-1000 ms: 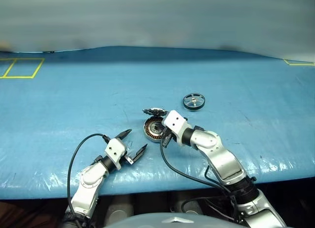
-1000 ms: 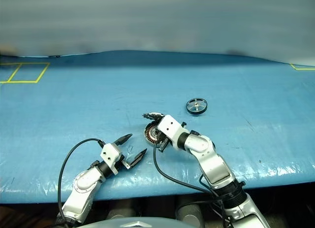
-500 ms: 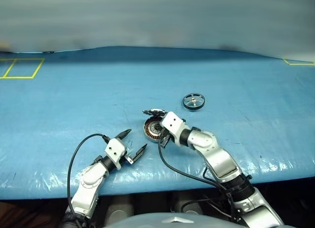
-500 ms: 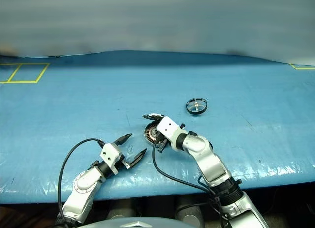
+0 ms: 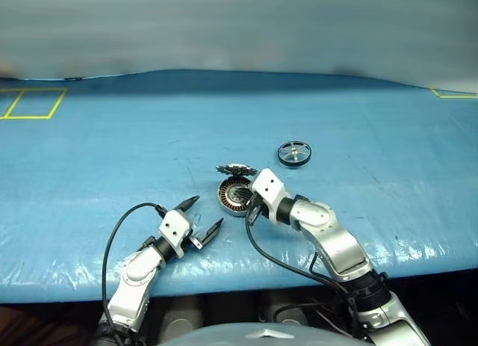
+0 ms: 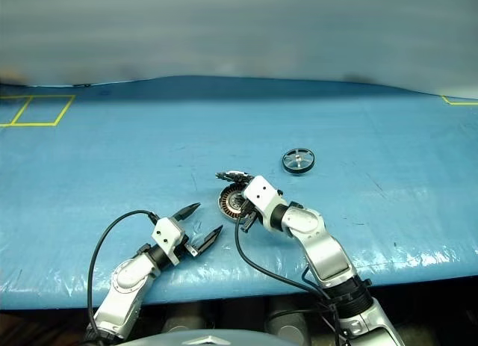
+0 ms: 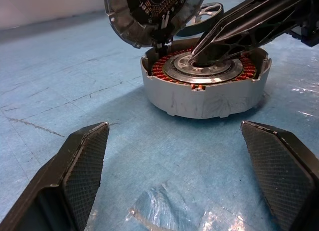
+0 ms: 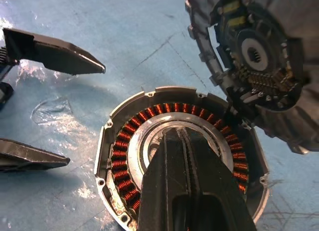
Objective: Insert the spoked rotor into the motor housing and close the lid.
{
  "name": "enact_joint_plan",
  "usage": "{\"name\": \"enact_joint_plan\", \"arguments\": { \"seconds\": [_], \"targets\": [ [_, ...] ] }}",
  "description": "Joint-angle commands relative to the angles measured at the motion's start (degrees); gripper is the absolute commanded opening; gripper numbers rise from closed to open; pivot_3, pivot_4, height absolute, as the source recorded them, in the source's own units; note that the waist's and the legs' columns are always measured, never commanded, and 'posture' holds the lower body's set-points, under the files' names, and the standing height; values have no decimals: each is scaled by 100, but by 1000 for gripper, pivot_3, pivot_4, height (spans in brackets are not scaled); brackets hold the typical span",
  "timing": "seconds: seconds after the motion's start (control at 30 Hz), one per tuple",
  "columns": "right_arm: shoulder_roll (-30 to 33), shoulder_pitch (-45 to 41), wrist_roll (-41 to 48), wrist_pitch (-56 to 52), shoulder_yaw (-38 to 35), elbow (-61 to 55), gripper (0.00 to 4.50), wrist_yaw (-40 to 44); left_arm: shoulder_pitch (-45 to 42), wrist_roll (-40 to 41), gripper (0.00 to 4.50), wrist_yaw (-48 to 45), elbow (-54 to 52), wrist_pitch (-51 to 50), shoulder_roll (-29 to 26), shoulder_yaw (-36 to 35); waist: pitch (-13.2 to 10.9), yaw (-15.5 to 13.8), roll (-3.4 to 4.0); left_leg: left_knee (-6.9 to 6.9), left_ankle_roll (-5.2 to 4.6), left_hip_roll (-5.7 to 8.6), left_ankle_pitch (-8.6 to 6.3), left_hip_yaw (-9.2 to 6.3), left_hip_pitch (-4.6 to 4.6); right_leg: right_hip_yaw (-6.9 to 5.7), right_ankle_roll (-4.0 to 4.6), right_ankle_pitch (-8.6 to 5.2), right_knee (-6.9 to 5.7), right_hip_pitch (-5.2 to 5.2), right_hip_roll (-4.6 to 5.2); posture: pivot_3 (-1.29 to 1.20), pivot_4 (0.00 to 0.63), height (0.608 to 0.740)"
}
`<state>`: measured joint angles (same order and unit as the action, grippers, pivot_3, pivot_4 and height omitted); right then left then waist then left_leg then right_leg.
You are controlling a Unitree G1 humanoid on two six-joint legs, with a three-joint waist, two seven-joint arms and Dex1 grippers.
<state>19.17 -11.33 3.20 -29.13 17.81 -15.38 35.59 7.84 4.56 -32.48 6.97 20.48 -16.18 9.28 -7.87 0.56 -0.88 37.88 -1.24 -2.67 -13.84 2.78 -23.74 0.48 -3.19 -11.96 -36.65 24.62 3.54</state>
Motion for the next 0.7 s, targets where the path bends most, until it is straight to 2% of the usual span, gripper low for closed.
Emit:
{"name": "enact_joint_plan", "arguments": {
  "seconds": [0.03,0.17,0.23,0.37,0.47,0.7],
  "targets": [
    [557,211,175,-234,-405,-648,27,248,56,-18,4500,19,13,-43,-28,-19,-1,-8,0,-3,0,0,0,-3,0,-4,0,0,7,-2,1,0,150,740],
    [1143,183,17,-359,-799,-591,27,110,42,-5,4500,10,10,-49,-46,-30,-5,4,6,-8,-1,3,-1,-1,-3,-4,-1,0,21,-2,4,0,150,740],
    [1290,-34,-186,-292,-1038,-257,395,-183,10,-9,4500,14,27,-50,-46,-30,-9,8,9,-8,-1,3,-1,1,-2,-5,-1,0,20,-2,3,0,150,740],
    [1341,-602,-509,-24,-1235,446,1592,-651,-38,-22,4500,17,55,-52,-31,-21,-16,9,14,-6,-1,2,-1,3,0,-4,-1,2,19,-2,-1,0,150,740],
    [1395,-1104,-808,241,-1198,1126,1592,-918,-60,-38,4500,38,70,-46,-18,-22,-18,7,17,-6,-2,3,-1,11,-11,1,0,4,18,-8,-3,0,150,740],
    [783,-1898,-226,481,-1633,2706,1592,-847,21,-65,4500,118,45,-27,4,-31,-19,5,18,-29,-4,4,-1,25,-18,3,27,20,30,-13,-14,0,150,740]
  ]
}}
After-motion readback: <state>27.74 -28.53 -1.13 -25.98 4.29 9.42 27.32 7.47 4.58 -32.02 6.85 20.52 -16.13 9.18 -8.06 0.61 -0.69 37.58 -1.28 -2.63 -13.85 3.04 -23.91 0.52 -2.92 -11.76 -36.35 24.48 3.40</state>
